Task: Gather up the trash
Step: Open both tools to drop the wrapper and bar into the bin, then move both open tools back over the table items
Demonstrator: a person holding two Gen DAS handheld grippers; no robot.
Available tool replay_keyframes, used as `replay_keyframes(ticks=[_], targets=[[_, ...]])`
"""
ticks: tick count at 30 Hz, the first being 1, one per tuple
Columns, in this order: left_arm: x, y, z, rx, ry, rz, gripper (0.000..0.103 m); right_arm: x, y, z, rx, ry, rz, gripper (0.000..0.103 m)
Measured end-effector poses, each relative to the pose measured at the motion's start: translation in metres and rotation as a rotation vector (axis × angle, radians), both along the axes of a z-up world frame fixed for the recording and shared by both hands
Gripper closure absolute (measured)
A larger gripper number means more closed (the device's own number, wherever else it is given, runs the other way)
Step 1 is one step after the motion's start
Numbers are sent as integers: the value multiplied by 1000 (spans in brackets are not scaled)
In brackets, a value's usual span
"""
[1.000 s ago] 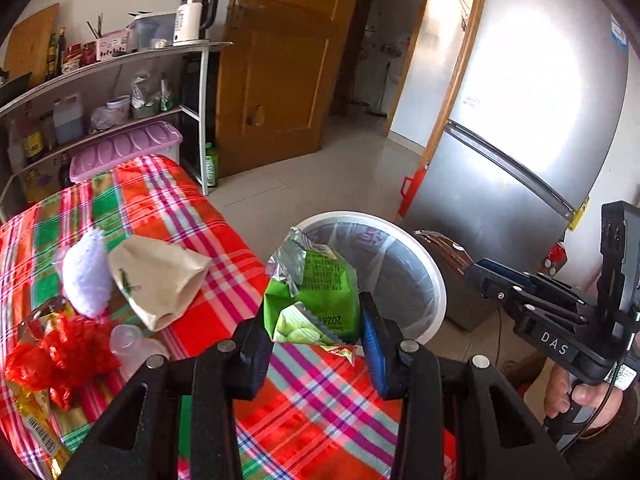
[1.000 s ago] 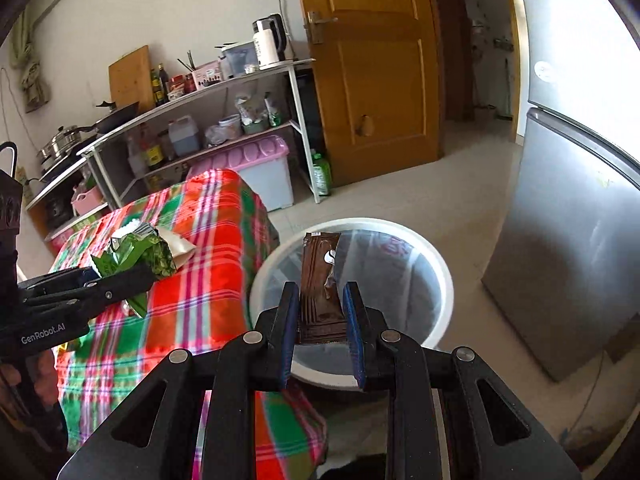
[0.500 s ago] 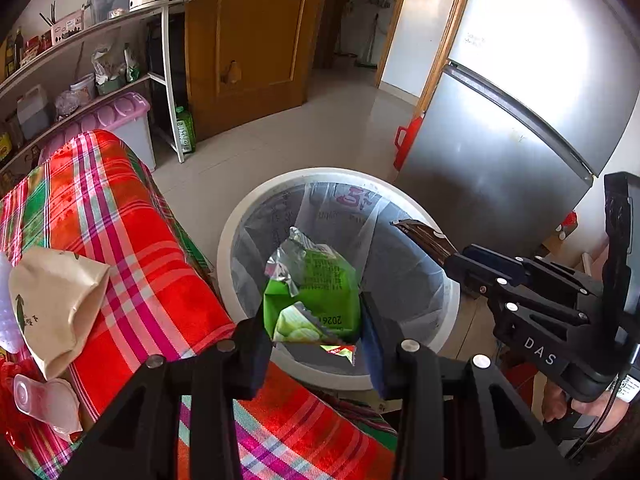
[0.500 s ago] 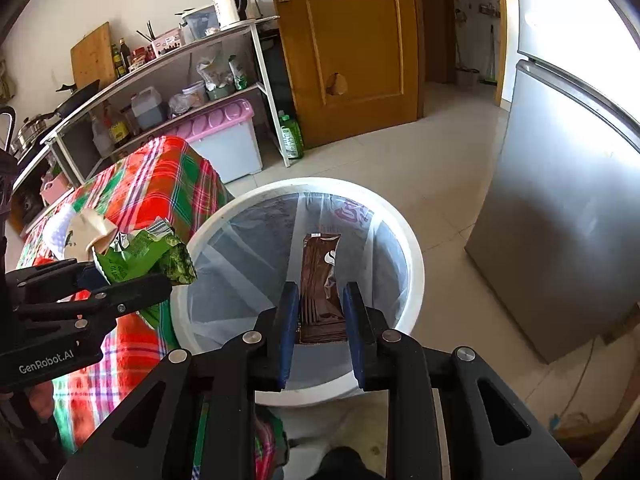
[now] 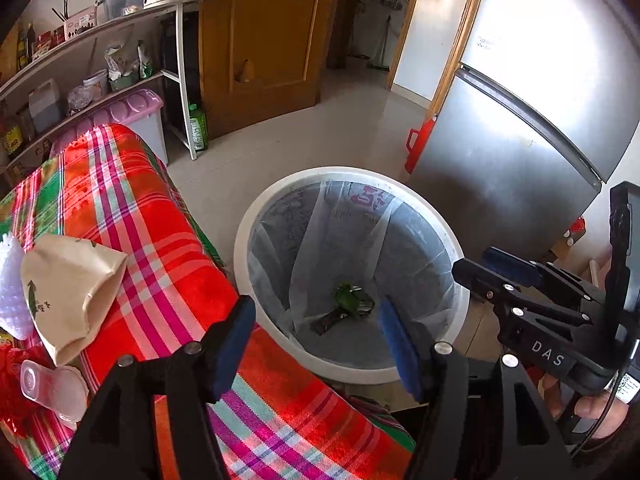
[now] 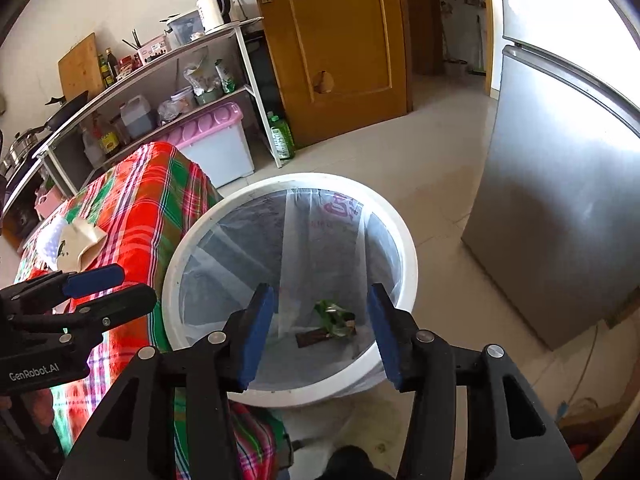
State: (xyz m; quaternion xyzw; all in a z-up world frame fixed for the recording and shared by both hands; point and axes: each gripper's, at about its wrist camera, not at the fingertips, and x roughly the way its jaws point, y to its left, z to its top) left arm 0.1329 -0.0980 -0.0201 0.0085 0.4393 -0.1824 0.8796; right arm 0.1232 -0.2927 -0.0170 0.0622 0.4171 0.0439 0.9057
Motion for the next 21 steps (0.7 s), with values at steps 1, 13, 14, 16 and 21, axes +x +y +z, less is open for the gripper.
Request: replay_keyframes(ticks=[1,13,14,16,21], targets=[[-2,2,2,-3,-2,4,36,-1,1,1,-3,-4,3,53],[-43,53,34,-6,-92,124,34,-37,32,35,-14,-92,20,53],[-47,60,36,-8,-102,143,33,-40,36,38,-15,-101,27,53],[-59,75,39,3,-124,182,31,-46,45,44,-9,-119,41,53],[-82,116,44,15,-153,272,30,-56,74,50,13,-142,108,53]])
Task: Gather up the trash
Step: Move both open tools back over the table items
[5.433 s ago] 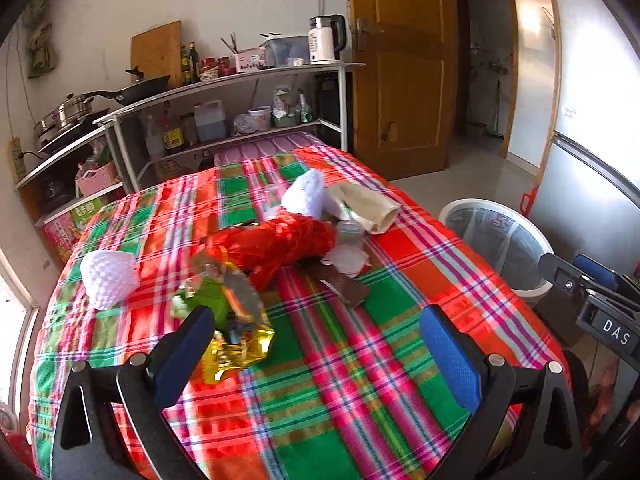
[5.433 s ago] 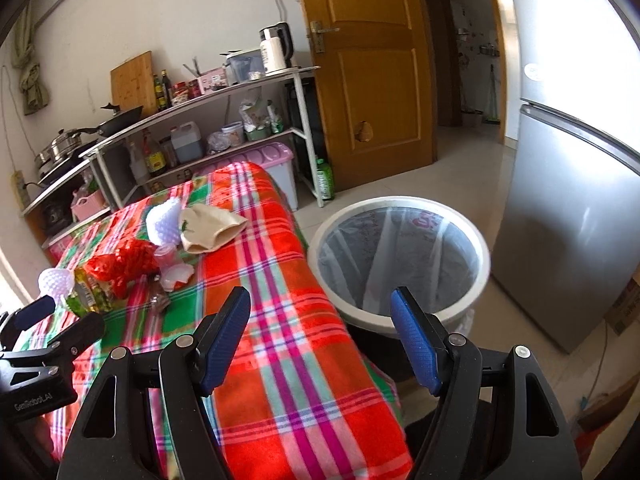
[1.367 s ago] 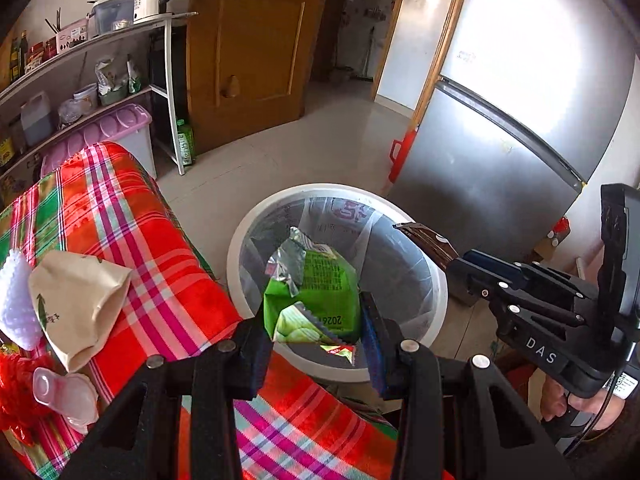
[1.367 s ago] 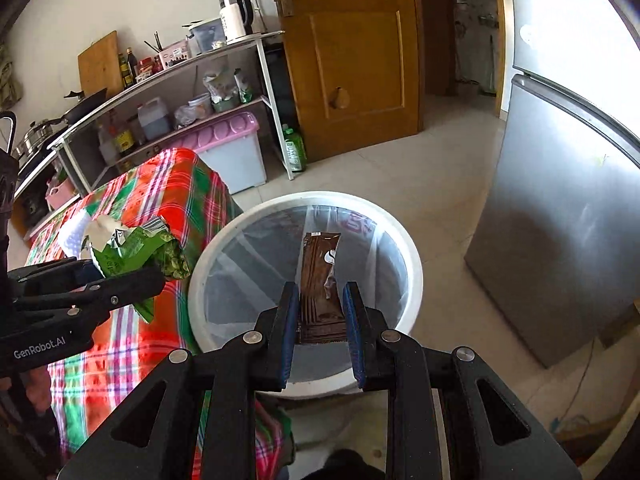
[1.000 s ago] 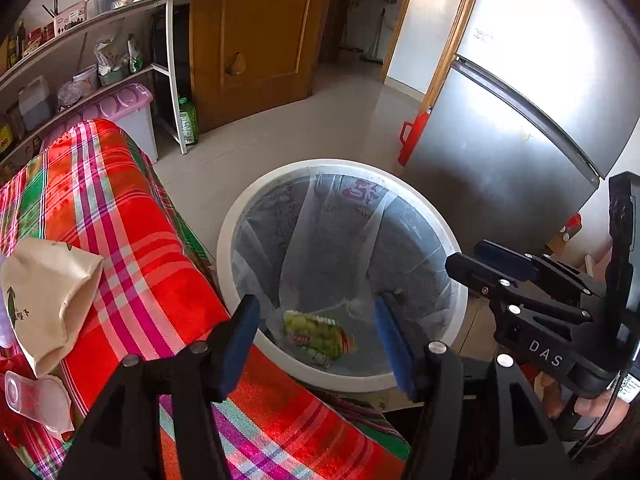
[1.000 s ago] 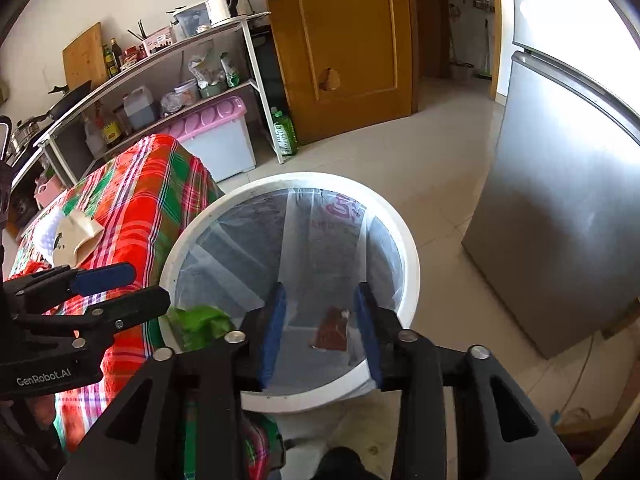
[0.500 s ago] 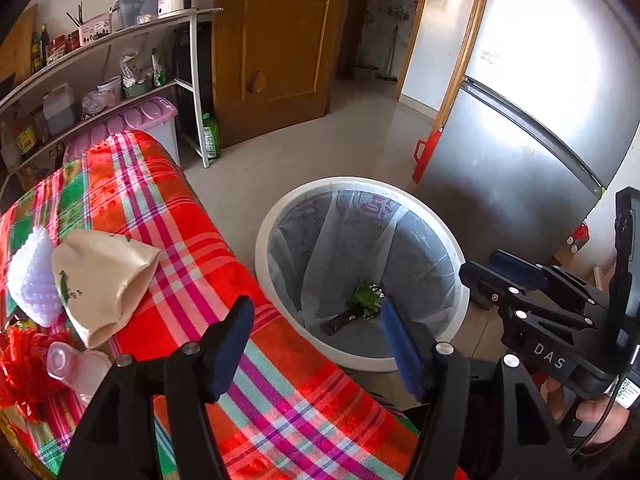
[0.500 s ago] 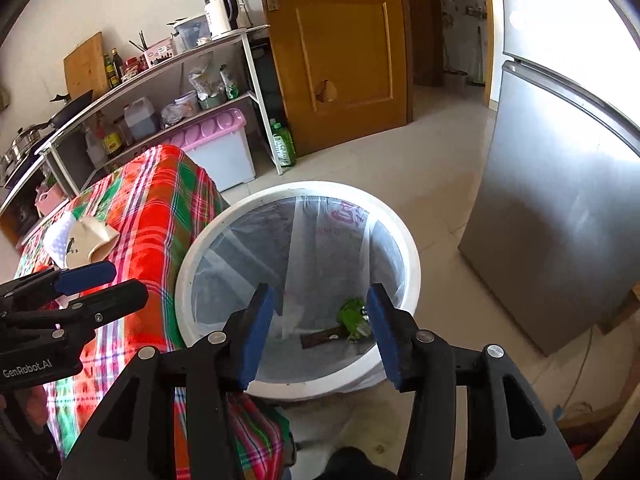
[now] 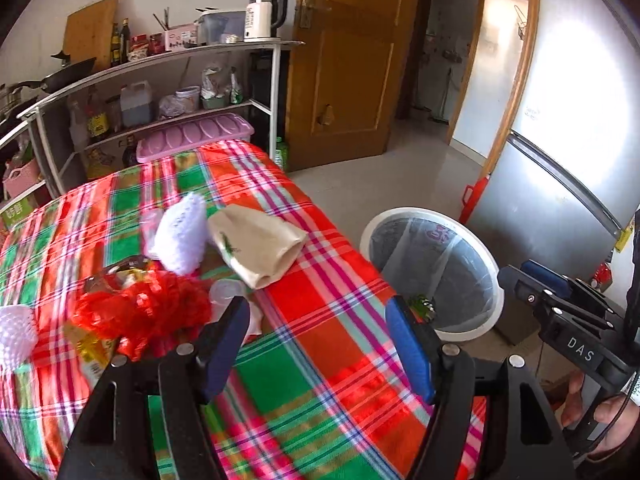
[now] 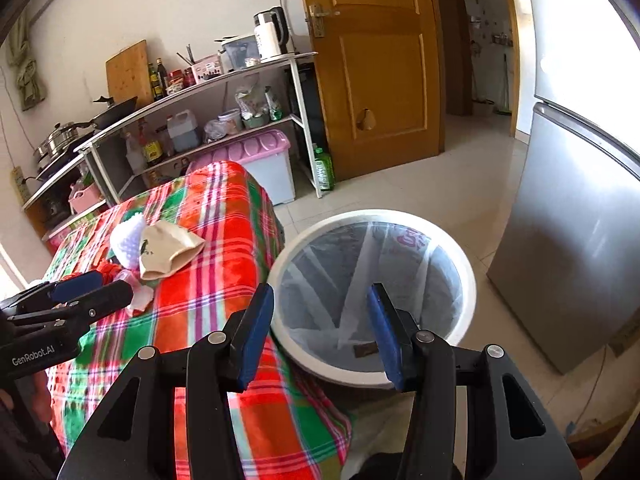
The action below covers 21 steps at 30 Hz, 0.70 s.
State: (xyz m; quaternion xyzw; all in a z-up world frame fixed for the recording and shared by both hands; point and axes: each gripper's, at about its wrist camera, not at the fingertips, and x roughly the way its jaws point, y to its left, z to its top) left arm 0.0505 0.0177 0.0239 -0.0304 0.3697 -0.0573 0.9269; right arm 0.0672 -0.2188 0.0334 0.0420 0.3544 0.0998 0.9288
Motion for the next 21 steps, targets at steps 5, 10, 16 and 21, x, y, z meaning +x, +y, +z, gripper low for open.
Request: replay_keyframes(ticks=[5,10,16,21], targets=[[-25,46,-3,8,-11,113,25,-4,37,-2,6,-5,88,53],[-45,86,-8,11,-18,207,22,-6,73,-8,5,2,175,53],[-61,124,-22,-25,2,258,21,-3,111,-14,20,4,263,51],[-67,138,-37,-43,42,267,20,6,143,-22,8,35,343,50]])
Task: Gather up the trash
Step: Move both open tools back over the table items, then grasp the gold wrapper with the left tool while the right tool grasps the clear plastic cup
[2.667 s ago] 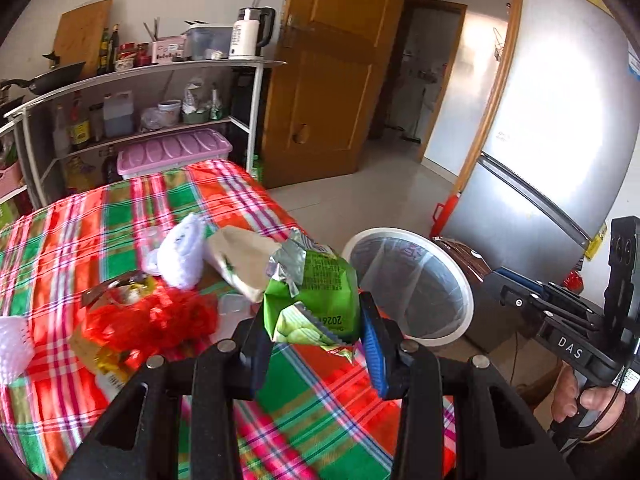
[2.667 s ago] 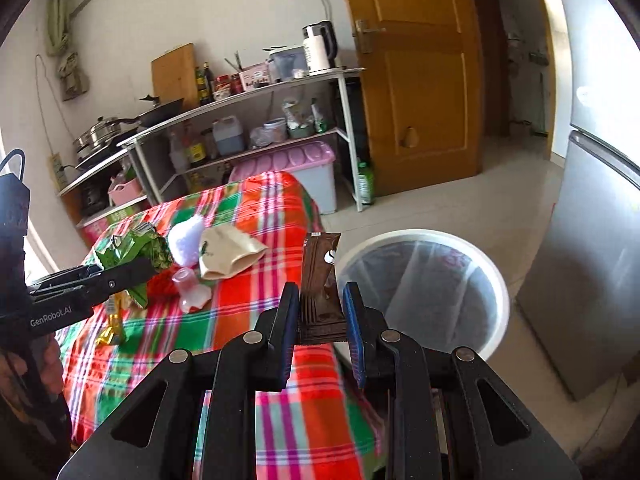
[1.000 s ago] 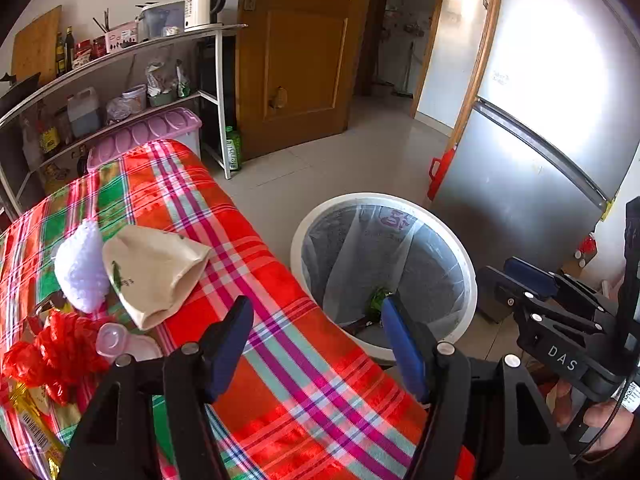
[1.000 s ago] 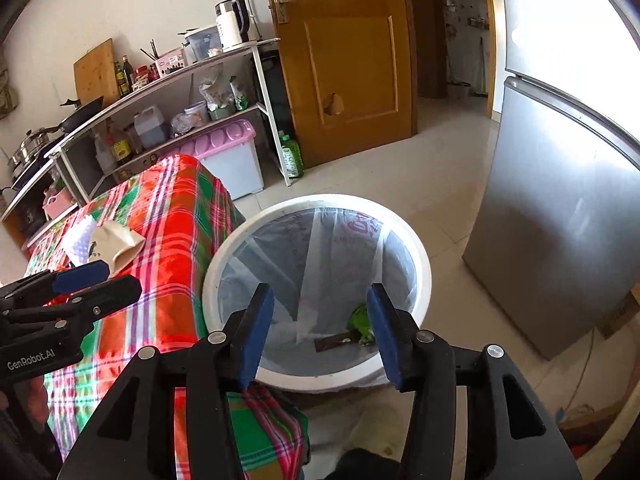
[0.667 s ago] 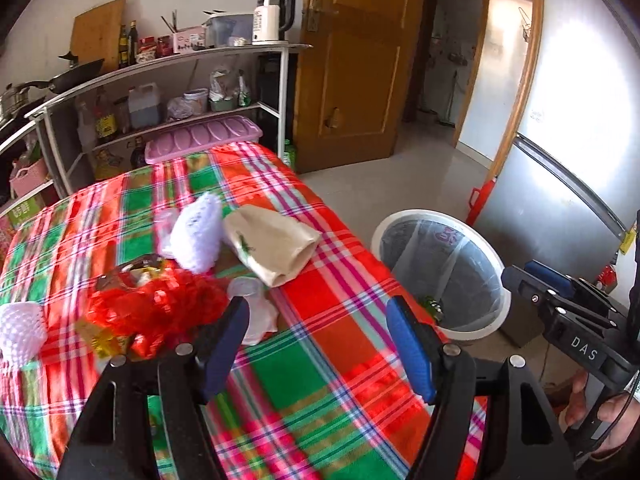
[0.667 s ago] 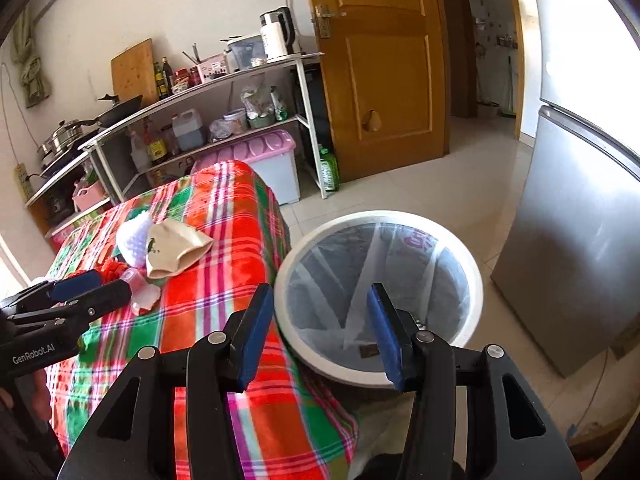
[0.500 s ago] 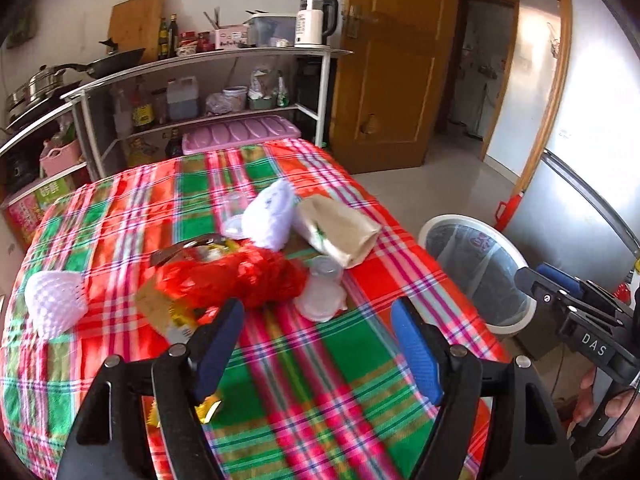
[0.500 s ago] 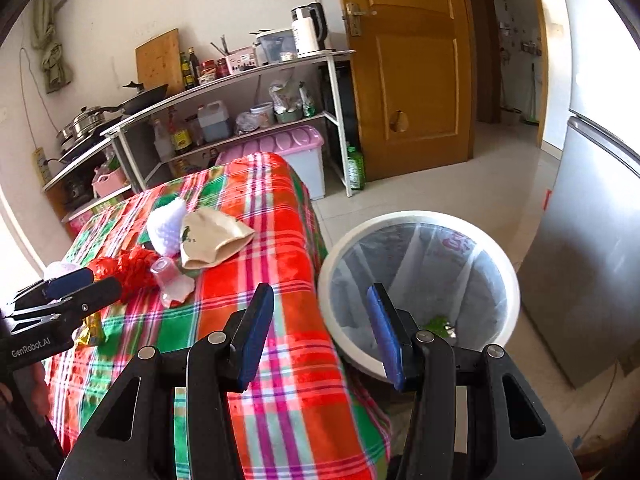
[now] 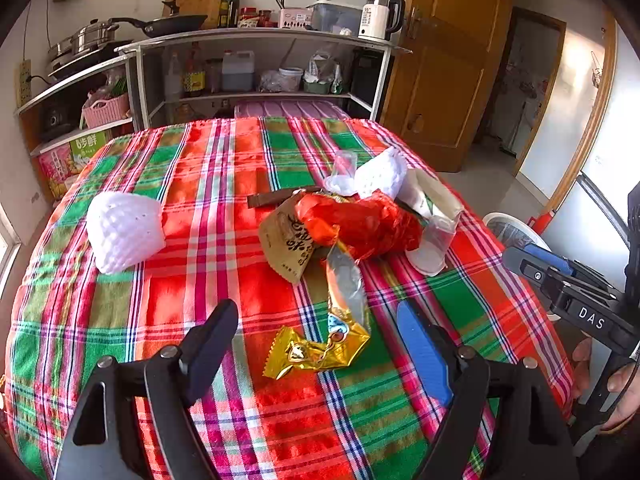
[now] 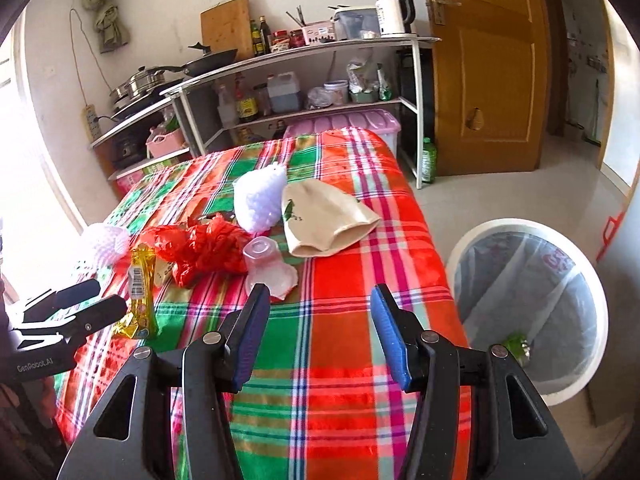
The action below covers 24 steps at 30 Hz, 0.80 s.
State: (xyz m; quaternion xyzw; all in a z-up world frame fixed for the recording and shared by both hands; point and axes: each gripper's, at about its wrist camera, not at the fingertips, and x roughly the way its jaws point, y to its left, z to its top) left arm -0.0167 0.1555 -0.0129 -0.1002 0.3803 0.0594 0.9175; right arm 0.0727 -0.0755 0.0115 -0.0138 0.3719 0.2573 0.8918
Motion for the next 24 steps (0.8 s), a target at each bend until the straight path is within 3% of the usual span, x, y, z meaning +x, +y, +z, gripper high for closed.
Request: replay_keyframes(ticks=[11,20,24], targets=[[7,1,-15,-54,35,-53,19,20,53,-19,-83,30,128,49],[22,6,-22,-58,44,-18,20,35,69,-24,-100,42,155,49],[26,7,-22,-78,39,-38,32,39,73,-26,-102,50,156,49]])
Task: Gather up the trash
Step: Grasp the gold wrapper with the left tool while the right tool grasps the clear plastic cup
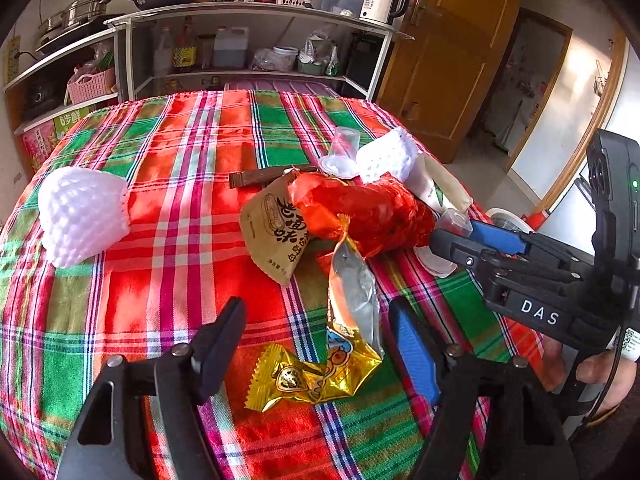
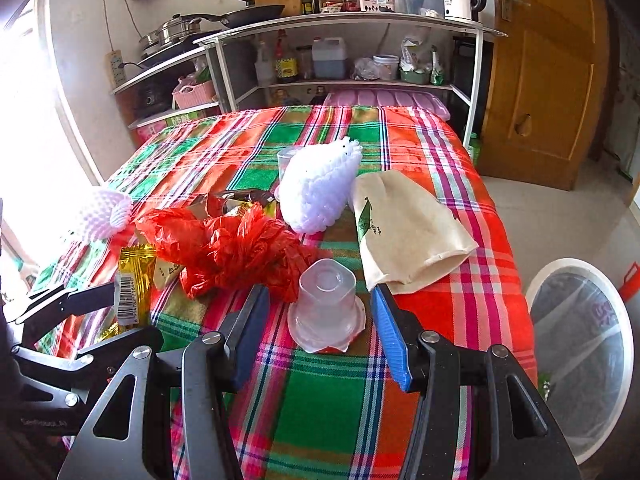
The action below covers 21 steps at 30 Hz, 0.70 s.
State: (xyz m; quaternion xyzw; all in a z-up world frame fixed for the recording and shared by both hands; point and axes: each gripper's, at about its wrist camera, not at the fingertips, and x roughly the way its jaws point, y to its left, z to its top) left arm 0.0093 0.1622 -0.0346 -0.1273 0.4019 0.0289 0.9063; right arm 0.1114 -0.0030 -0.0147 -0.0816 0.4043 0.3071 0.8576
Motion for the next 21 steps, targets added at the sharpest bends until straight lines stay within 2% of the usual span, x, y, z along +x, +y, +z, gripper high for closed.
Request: replay_keyframes(ticks=[3,7,9,10,15,21], targets=[[2,0,-1,-15,2,-5,42,2,0,-2,7,10,0,51],[3,0,-1,-38,-8,-10,50,2,-2,-3,11,14,-8,62],[4,-1,-2,-39,-5,-10,58,2,-3,-4,11,18,-9,65],[4,-1,-2,-40,-3,-11,60,3,-3,-4,9,16,-11,71],[4,-2,-2,-37,4,-18,81,0,-3,-4,9,10,-9,71],[1,-4,3,-15,-9,-19,85,-10,-10,-1,33,4,-15,71]])
